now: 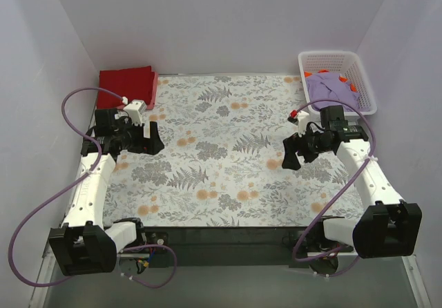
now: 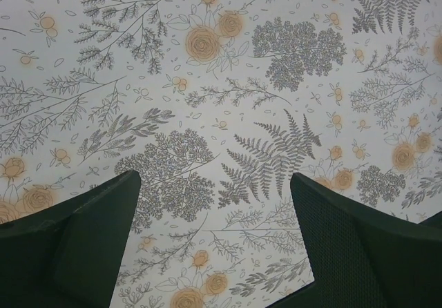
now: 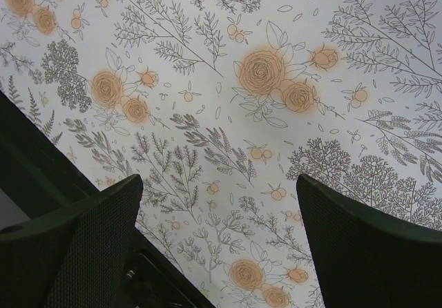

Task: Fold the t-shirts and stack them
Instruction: Grab the tshirt from the pile

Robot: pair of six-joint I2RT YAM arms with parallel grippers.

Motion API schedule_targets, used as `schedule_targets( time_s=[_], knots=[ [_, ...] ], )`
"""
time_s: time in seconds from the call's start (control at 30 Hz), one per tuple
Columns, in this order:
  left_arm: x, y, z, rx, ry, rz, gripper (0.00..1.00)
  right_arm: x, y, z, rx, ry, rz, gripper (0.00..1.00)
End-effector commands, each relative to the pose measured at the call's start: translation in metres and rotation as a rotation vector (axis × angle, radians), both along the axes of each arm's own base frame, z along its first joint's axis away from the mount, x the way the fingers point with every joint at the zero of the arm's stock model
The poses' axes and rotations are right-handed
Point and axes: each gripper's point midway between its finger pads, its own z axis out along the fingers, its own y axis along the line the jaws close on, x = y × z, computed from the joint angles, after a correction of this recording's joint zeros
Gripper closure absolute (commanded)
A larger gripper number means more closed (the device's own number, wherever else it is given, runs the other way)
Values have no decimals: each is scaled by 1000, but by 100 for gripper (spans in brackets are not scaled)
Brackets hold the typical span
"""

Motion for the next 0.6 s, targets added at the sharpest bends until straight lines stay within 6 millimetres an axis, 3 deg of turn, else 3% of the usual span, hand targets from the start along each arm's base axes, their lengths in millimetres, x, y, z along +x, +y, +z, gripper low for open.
schedule_targets(
  time_s=[0.0,0.17,0.2,0.27,0.3,0.33,0.4,0.43,0.47,0.5,0.57],
  knots=[
    [7,3,13,3,-28,25,10,11,1,11,-3,-65,-14,2],
    [30,-5,37,-114,-70,102,10,47,-11,33,-72,-122,-73,2],
    [33,-6,41,-125,-81,105,10,64,-13,52,-86,-179,-85,2],
    [42,-7,51,-140,-101,110,10,88,-25,56,-121,-180,-127,2],
    [46,-7,55,-152,-99,120,10,109,-31,81,-123,-248,-151,2],
    [50,-7,63,-153,-111,118,10,122,-36,88,-128,-261,-170,2],
    [57,-4,62,-144,-94,139,10,153,-52,89,-149,-258,-216,2],
    [61,-2,65,-139,-94,151,10,175,-67,113,-150,-320,-262,2],
    [63,-1,61,-137,-80,153,10,194,-84,99,-164,-281,-307,1],
    [65,-2,59,-139,-65,152,10,218,-104,102,-169,-288,-358,2],
    [66,-2,55,-140,-39,148,10,249,-131,104,-150,-295,-430,2]
  ],
)
